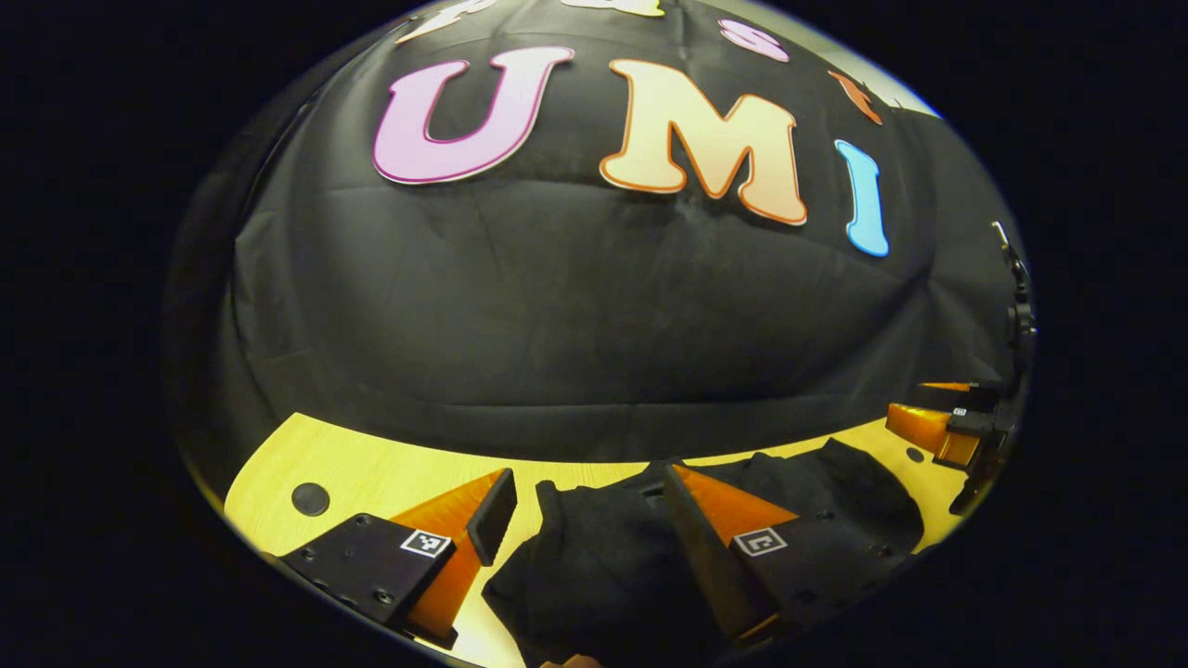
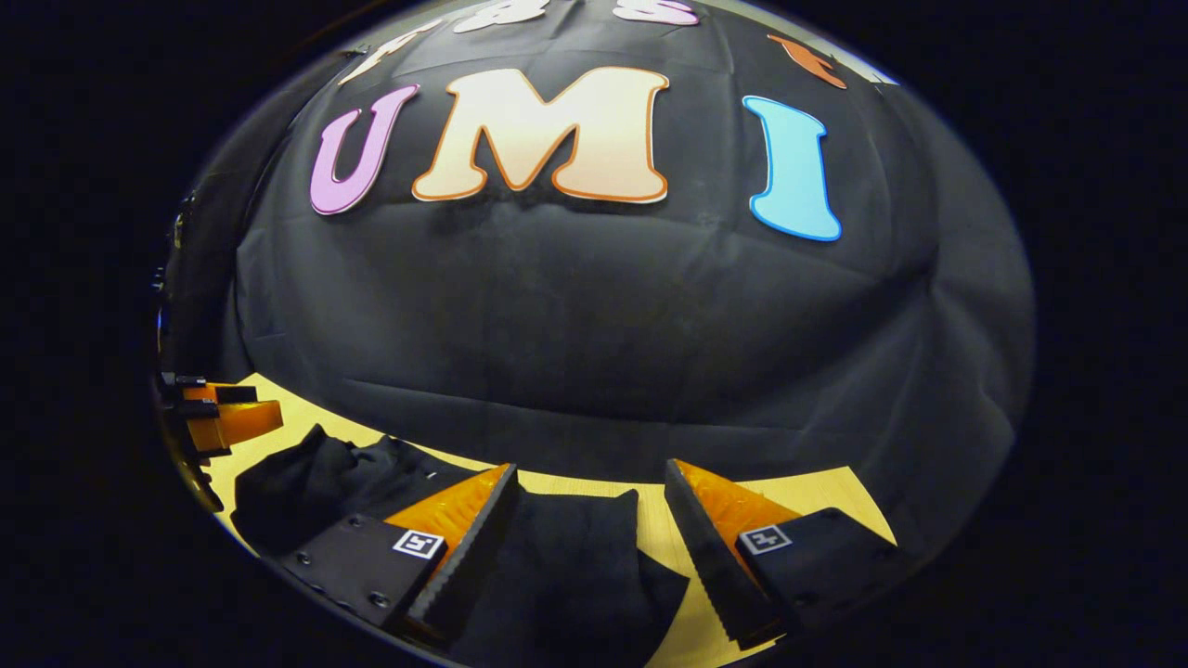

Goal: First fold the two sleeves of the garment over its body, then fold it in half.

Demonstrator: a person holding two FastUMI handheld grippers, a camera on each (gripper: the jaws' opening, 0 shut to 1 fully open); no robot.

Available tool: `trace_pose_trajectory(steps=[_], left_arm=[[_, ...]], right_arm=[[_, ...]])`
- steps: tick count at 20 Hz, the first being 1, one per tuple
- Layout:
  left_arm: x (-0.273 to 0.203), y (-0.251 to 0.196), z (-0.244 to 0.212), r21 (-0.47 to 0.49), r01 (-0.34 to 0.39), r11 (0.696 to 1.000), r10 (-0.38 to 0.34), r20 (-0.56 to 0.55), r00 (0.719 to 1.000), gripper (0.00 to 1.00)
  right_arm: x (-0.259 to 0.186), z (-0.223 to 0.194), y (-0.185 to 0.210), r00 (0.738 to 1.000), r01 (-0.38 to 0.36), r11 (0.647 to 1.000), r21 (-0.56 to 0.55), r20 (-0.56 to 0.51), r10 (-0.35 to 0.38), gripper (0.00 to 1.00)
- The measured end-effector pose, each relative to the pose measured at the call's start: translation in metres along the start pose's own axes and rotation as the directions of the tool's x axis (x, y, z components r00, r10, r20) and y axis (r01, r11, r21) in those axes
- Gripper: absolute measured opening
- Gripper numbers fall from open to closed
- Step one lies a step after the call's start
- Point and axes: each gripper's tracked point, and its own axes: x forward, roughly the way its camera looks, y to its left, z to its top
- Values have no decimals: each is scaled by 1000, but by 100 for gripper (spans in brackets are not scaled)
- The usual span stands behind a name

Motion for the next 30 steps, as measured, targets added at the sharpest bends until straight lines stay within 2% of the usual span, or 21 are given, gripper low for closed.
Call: trace_pose_trajectory(steps=[3, 7, 11, 13, 14, 15, 17, 18, 20, 24, 30], left_arm=[[-32, 1, 18, 3, -16, 1000, 15, 56, 998, 94], [-81, -8, 54, 5, 8, 1000, -9, 151, 989, 94], [-128, -16, 93, 6, 39, 999, -39, 249, 968, 94], [-150, -19, 108, -16, 48, 999, -41, 292, 956, 93], [-161, -20, 112, -40, 54, 998, -39, 307, 951, 94], [-173, -23, 113, -65, 66, 996, -42, 315, 948, 93], [-200, -27, 119, -96, 87, 992, -49, 345, 937, 93], [-215, -28, 126, -101, 87, 991, -43, 376, 926, 92], [-245, -29, 131, -90, 86, 992, -42, 409, 912, 92], [-295, -27, 127, -89, 27, 996, 9, 384, 923, 92], [-363, -16, 129, -41, -22, 999, 37, 419, 907, 92]], right_arm=[[-33, 10, 11, 999, -9, 1000, -6, 46, 9, 99], [-78, 37, 23, 991, -10, 1000, -22, 132, 13, 99], [-131, 71, 31, 972, -1, 1000, -30, 234, 8, 99], [-156, 79, 39, 966, -19, 999, -32, 257, 26, 100], [-169, 80, 42, 965, -30, 999, -30, 260, 37, 96], [-180, 82, 44, 964, -35, 999, -22, 262, 40, 100], [-204, 90, 45, 955, -47, 999, -2, 294, 45, 96], [-215, 96, 40, 950, -32, 1000, 1, 312, 30, 100], [-236, 100, 33, 943, -13, 1000, 5, 333, 11, 98], [-279, 96, 24, 946, 7, 999, 48, 322, -22, 100], [-368, 73, 31, 942, 80, 990, 116, 317, -113, 98]])
